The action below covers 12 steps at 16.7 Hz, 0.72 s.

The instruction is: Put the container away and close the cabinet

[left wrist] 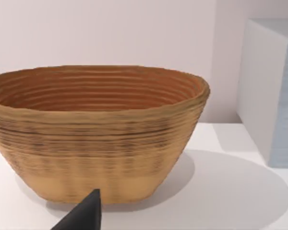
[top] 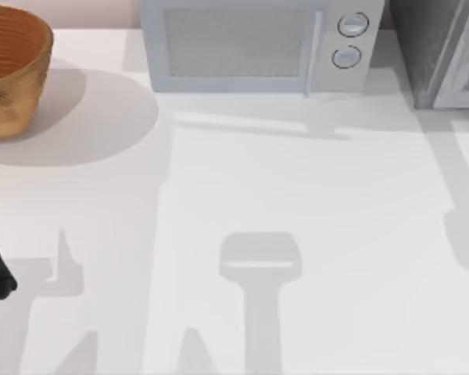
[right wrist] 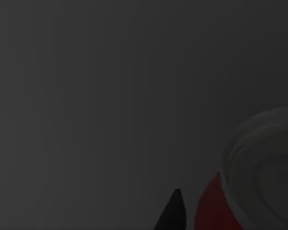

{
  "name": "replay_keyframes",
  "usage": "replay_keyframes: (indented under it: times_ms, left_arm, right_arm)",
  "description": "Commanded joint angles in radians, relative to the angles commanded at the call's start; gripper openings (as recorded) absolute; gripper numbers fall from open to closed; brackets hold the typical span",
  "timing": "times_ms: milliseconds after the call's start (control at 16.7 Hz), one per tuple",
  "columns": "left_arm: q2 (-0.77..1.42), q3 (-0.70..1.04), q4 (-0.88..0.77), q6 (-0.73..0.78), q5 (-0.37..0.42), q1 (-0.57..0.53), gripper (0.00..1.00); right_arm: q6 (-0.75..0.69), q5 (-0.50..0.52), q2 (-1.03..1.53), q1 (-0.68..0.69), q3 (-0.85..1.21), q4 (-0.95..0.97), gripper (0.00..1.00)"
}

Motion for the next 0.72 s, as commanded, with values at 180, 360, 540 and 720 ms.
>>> replay_keyframes:
  times_ms: [180,360,540,720]
  left_arm:
    - [0.000,0.000,0.000,0.000,0.000,0.000,1.00]
    - [0.000,0.000,0.000,0.000,0.000,0.000,1.00]
    - [0.000,0.000,0.000,0.000,0.000,0.000,1.00]
    - [0.000,0.000,0.000,0.000,0.000,0.000,1.00]
  right_arm:
    - [0.000,-0.003,0.019,-0.002,0.022,-0.006,0.00]
    - [0.000,-0.003,0.019,-0.002,0.022,-0.006,0.00]
    - [0.000,-0.003,0.019,-0.002,0.022,-0.006,0.23]
    - [0.000,-0.003,0.019,-0.002,0.022,-0.006,0.45]
